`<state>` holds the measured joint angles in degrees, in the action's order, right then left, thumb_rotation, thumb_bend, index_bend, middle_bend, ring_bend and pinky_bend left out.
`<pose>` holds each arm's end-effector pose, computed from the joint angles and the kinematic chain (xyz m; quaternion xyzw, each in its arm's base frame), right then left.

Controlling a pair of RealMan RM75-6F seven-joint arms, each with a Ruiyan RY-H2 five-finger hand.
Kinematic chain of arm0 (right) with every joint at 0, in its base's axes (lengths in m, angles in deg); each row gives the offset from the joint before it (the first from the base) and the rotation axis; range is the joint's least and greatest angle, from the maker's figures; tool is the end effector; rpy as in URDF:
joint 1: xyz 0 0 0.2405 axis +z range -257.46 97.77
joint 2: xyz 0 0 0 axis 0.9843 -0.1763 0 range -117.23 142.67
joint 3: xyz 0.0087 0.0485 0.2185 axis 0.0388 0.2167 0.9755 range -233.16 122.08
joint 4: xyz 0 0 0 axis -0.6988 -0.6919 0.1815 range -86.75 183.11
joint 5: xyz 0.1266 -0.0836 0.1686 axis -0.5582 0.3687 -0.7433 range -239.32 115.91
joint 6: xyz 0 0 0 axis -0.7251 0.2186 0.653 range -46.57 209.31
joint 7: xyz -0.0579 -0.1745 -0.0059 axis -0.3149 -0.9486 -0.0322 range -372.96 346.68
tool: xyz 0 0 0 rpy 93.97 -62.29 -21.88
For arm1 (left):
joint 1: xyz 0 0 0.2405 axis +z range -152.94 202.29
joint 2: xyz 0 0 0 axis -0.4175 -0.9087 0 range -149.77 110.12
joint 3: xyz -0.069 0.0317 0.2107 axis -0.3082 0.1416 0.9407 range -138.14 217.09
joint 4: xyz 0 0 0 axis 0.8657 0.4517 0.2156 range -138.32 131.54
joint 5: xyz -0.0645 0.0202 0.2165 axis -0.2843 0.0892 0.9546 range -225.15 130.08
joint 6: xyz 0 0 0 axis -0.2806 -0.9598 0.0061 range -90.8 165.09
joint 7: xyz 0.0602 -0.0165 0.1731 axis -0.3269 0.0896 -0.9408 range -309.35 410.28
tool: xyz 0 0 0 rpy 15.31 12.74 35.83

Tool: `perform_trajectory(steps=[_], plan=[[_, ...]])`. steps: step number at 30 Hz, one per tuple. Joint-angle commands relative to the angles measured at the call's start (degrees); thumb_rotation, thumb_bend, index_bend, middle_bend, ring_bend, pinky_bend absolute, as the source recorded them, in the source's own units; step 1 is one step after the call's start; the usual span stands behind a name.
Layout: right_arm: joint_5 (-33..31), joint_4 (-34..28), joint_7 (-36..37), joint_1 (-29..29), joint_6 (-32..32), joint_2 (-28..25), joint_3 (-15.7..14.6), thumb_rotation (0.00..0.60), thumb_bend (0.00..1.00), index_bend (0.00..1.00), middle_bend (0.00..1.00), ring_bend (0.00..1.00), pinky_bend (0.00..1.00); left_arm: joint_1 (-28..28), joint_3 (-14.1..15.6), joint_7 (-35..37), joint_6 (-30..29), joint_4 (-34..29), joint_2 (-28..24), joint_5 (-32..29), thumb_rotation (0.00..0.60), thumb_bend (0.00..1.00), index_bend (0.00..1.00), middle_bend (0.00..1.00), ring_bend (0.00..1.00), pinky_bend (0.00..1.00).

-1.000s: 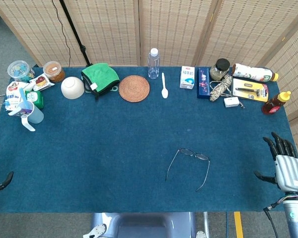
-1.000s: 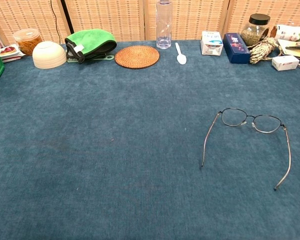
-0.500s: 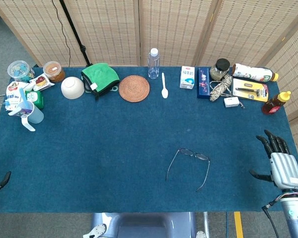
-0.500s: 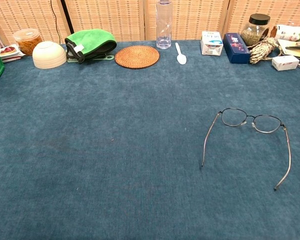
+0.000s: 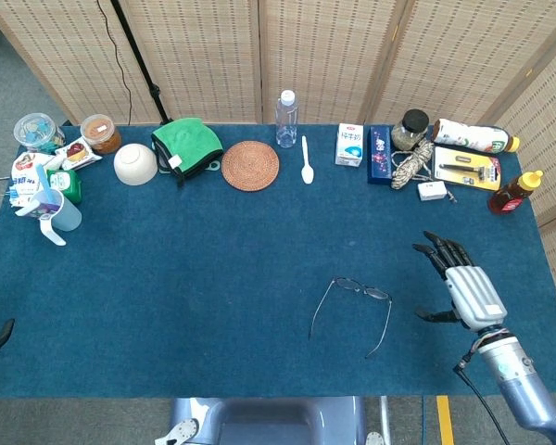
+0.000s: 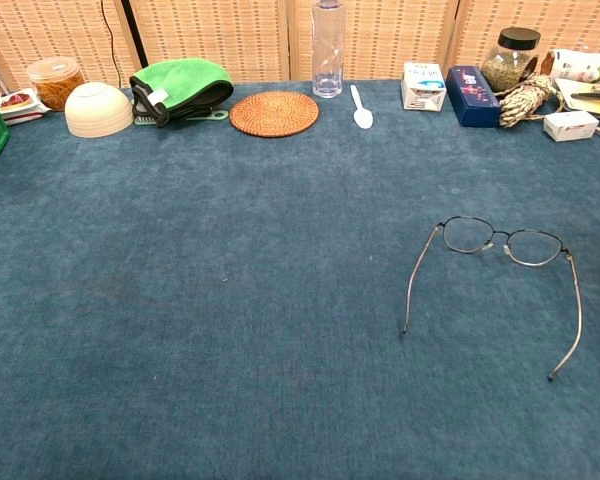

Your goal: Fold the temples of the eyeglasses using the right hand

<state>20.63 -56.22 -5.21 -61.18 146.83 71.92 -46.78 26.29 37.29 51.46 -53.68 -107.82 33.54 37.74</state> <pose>-0.2027 -0.2896 0.0953 0.6336 -0.4685 0.4400 0.4307 -0.2795 0.1838 0.1781 -0.5455 -0.4061 -0.3916 0.6198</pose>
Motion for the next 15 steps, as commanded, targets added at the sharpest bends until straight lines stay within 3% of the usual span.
perform_trajectory(steps=[1,7,15], plan=[[-0.22,0.28,0.24,1.66,-1.6,1.23,0.66,0.6,0.11,0.1,0.0,0.0,0.02,-0.02,-0.06,0.06,0.03,0.05,-0.02,-0.13,0.36,0.28,0.12,0.02,0.04,0.0],[-4.2,2.34,-3.83,7.71,-7.93,7.57,2.08,0.6,0.1,0.08,0.0,0.0,0.01,0.0,-0.16,0.55,0.36,0.56,-0.38,-0.87,0.36,0.28,0.12,0.02,0.04,0.0],[-10.68,5.39,-10.61,11.68,-11.11,13.11,2.58,0.6,0.09,0.02,0.0,0.0,0.0,0.05,-0.08,1.08,0.75,1.1,-0.47,-1.33,0.36,0.28,0.12,0.02,0.04,0.0]])
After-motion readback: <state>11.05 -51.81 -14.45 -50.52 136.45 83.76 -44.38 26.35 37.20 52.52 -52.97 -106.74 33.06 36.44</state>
